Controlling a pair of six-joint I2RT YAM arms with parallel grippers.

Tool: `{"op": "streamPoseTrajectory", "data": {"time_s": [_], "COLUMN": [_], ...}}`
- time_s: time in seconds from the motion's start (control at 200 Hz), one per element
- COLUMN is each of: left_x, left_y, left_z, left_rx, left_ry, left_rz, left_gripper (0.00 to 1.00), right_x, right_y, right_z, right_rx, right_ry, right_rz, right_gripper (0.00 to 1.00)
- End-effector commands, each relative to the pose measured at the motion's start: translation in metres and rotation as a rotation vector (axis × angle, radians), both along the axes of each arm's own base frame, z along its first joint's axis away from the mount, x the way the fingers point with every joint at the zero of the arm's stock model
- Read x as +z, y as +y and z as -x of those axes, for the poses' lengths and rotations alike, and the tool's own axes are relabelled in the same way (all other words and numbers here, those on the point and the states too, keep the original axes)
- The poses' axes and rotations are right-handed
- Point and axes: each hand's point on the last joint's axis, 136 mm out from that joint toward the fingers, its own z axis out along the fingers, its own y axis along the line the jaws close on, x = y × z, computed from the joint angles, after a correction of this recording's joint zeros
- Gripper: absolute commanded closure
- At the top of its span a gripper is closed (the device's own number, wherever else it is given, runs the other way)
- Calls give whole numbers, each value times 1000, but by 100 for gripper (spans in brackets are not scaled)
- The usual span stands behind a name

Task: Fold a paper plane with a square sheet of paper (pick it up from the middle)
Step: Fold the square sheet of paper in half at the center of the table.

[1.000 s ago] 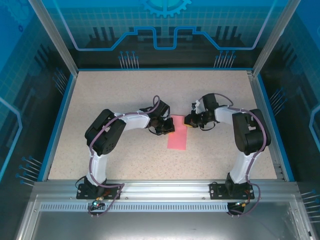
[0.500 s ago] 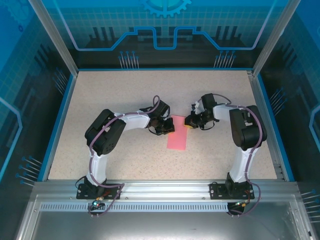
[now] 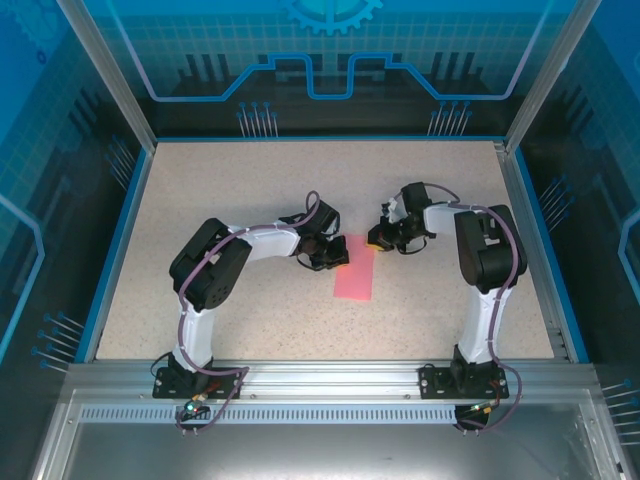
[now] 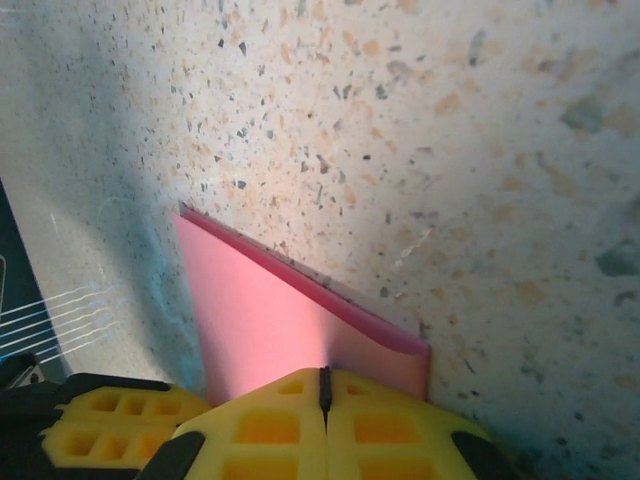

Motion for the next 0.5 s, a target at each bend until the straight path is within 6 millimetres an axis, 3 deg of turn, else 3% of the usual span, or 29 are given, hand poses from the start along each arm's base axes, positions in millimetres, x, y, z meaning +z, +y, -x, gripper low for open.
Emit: {"op": "streamPoseTrajectory", "data": {"time_s": [0.0, 0.22, 0.32, 0.495], "left_x": [-33, -32, -32, -32], "left_y": [24, 24, 24, 23], "left_z": [27, 27, 27, 27], "left_rx": [-9, -11, -9, -11], "left_ry": [103, 102, 103, 103], "left_rz": [-138, -139, -137, -135], "left_gripper": [100, 100, 100, 100], "right_x": [-5, 29, 27, 5], "right_y": [-9, -9, -9, -13], "right_z": [-4, -20, -23, -22], "right_rx": [-22, -13, -6, -16], "right_ry": [23, -45, -40, 5], "right_rz": [17, 12, 17, 48], "right_gripper": [95, 95, 95, 95]}}
